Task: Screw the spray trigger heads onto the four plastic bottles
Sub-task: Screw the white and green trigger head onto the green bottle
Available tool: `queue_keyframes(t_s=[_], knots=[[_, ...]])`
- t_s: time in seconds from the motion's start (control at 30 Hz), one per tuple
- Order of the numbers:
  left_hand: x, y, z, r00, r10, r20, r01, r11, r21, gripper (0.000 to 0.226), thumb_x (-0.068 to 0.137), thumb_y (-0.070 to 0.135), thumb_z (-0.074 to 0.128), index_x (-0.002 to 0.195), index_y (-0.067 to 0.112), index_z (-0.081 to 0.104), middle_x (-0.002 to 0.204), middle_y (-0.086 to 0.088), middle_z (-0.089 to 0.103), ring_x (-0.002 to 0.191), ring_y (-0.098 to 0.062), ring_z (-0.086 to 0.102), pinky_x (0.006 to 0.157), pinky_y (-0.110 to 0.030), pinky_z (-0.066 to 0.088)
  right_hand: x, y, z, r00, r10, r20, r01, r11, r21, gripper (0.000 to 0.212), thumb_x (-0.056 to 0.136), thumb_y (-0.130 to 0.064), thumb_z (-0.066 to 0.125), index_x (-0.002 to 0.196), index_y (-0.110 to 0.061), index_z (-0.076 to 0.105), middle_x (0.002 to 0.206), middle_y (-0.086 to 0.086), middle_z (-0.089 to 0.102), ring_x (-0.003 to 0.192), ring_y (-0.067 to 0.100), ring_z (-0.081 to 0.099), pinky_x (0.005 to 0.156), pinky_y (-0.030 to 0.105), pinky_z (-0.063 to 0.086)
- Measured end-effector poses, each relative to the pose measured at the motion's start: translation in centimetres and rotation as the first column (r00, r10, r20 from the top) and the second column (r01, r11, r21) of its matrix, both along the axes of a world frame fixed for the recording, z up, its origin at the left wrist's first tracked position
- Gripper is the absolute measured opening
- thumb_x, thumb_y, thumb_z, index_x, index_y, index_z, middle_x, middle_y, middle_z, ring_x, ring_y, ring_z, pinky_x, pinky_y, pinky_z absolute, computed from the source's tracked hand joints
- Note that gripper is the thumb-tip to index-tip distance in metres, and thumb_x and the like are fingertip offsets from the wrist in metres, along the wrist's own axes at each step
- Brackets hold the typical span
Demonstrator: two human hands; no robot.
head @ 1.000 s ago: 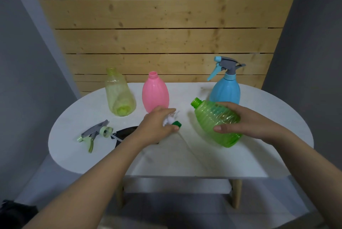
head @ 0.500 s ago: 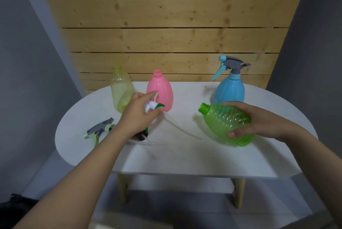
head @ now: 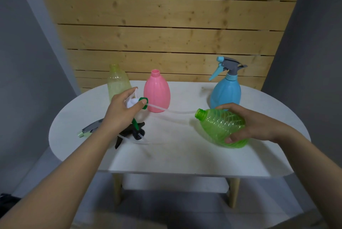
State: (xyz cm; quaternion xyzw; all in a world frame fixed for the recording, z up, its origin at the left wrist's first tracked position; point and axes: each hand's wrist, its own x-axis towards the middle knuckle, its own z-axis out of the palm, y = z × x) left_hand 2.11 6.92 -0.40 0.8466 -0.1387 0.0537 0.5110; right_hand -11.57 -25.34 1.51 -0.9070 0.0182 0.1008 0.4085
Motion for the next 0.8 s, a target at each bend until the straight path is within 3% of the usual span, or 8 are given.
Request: queue_keyframes(t_s=[0.2,0.57,0.7,0.8], knots=[[-0.4,-0.5,0.0,0.999,0.014,0.044,-0.016,0.999,0.04,0.057,0.082,0.036,0.065,0.135,0.024,0.046,0.143,-0.005,0.04,0.111,-0.001,0.034,0.092,-0.023,0.028,0.0,0.4,0.4,0.999,0.029,0.013,-0.03,0.999,0.012,0.082,0.06,-0.023,0.086,0.124,-0.049,0.042,0.13,-0.003,0.044,0.116,0.021,0.047,0.096,0.04,0.046],[-0.9,-1.7,0.3,0.995,0.044,0.089,-0.051,0.995,0.08,0.061,0.077,0.035,0.07,0.133,0.029,0.046,0.126,-0.003,0.039,0.1,-0.007,0.042,0.089,-0.022,0.031,0.3,0.6,-0.1,0.999,0.041,0.022,-0.04,0.997,-0.074,0.082,0.061,-0.024,0.086,0.123,-0.053,0.042,0.128,-0.008,0.046,0.115,0.016,0.046,0.094,0.033,0.046],[-1.4,-2.2,0.8,0.994,0.001,0.112,-0.009,0.997,0.073,0.06,0.073,0.036,0.074,0.129,0.03,0.05,0.118,0.002,0.041,0.089,0.003,0.046,0.077,-0.012,0.032,0.6,0.9,-0.2,0.999,0.04,0.028,-0.038,0.995,-0.093,0.082,0.061,-0.028,0.086,0.122,-0.058,0.039,0.125,-0.013,0.046,0.111,0.011,0.047,0.085,0.024,0.044],[-2.1,-3.1,0.7,0.994,-0.1,0.039,0.097,0.994,0.059,0.064,0.067,0.04,0.078,0.125,0.024,0.055,0.117,0.001,0.053,0.101,-0.012,0.053,0.082,-0.023,0.041,0.6,1.4,-0.1,0.998,0.057,0.02,-0.055,0.996,-0.073,0.082,0.06,-0.032,0.086,0.119,-0.064,0.039,0.118,-0.027,0.044,0.105,-0.002,0.046,0.077,0.013,0.039]])
